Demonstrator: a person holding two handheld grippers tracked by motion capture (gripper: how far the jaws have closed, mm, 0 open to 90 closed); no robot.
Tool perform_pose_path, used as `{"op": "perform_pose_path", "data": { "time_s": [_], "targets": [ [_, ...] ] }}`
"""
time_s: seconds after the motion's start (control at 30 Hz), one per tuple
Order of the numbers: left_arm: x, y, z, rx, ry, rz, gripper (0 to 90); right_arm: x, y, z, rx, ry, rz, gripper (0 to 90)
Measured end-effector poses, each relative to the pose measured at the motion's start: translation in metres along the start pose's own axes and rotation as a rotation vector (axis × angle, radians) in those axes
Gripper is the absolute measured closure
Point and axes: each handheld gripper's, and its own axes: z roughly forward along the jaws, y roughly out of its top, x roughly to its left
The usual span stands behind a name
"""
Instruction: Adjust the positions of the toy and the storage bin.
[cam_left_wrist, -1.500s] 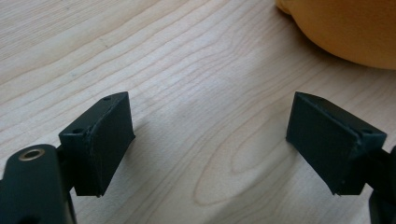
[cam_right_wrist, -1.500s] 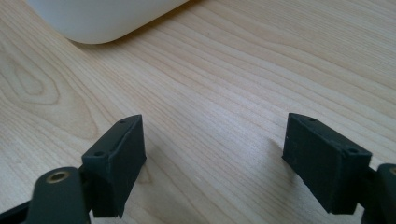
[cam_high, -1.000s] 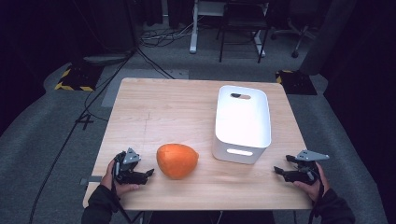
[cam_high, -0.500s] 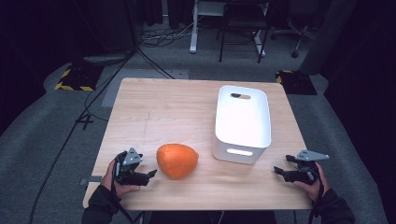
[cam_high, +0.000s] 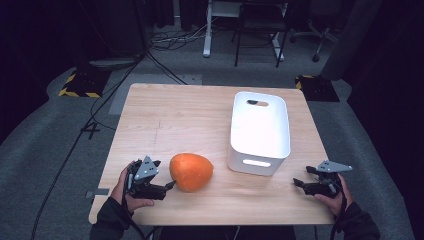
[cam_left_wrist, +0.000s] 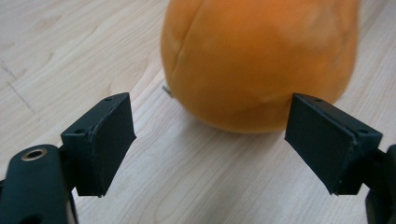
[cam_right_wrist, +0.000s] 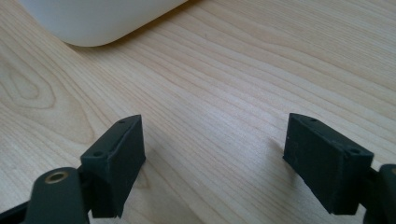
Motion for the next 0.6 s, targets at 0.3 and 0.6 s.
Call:
{"op": "perform_pose_path", "data": {
  "time_s": [0.3,0.6],
  "targets": [
    [-0.005,0.018,-0.004,-0.069,-0.027,0.045,16.0,0.000,0.000,0.000,-0.002,0.000,0.001,20.5],
    [-0.007,0.034,0.006,-0.102,-0.062,0.067,15.8,0.000,0.000,0.000,-0.002,0.001,0.001,20.5]
  ]
}}
